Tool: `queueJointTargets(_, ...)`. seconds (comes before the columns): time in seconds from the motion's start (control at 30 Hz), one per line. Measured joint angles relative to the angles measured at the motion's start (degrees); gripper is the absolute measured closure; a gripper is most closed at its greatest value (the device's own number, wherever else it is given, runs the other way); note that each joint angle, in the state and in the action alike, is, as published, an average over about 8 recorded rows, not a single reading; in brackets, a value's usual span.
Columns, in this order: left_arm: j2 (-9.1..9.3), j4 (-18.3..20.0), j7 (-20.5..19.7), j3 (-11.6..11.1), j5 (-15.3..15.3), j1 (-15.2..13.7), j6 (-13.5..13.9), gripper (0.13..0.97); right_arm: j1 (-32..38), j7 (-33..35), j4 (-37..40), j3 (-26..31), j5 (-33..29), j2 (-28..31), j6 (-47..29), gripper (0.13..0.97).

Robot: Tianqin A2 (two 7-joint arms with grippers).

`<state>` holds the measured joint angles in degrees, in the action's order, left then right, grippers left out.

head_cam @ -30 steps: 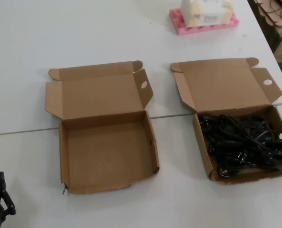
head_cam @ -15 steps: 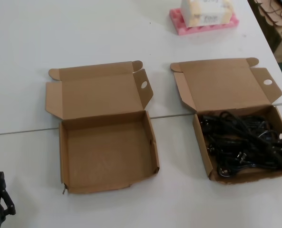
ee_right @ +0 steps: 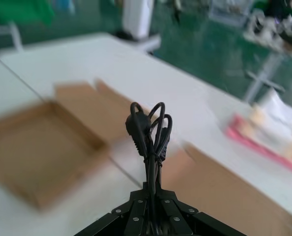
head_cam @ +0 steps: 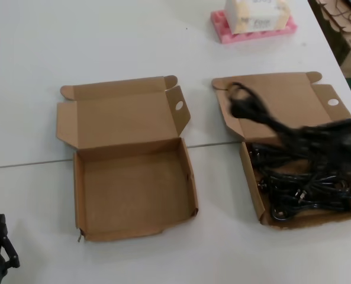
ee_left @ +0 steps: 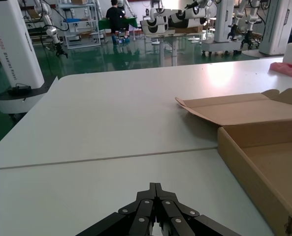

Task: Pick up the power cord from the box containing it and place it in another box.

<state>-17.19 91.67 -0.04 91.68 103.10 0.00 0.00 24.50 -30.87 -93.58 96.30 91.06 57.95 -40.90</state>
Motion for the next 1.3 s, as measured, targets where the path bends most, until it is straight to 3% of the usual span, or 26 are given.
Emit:
queueJointTargets(0.23,0.0,0.0,0.01,0.0,0.0,0.0,0.0,0.934,6.92,0.0,-0.32,9.7,-2.35,-12.92,2.85,0.932)
queueJointTargets(0.43,0.0,0.0,0.01,0.0,0.01,0.0,0.0,0.934,13.72,0.0,9.02,20.83,-5.56,-23.63,6.98,0.932)
queueJointTargets(0.6,0.0,0.0,0.01,0.0,0.01,0.0,0.0,0.934,17.74,0.0,17.12,27.95,-6.33,-29.22,10.03,0.932)
queueJointTargets(0.93,0.0,0.0,0.01,0.0,0.01,0.0,0.0,0.934,21.61,0.0,22.59,35.58,-6.59,-31.73,12.29,0.932)
queueJointTargets(1.3,0.0,0.0,0.01,0.0,0.01,0.0,0.0,0.934,21.21,0.0,21.29,35.73,-5.41,-29.68,13.34,0.9)
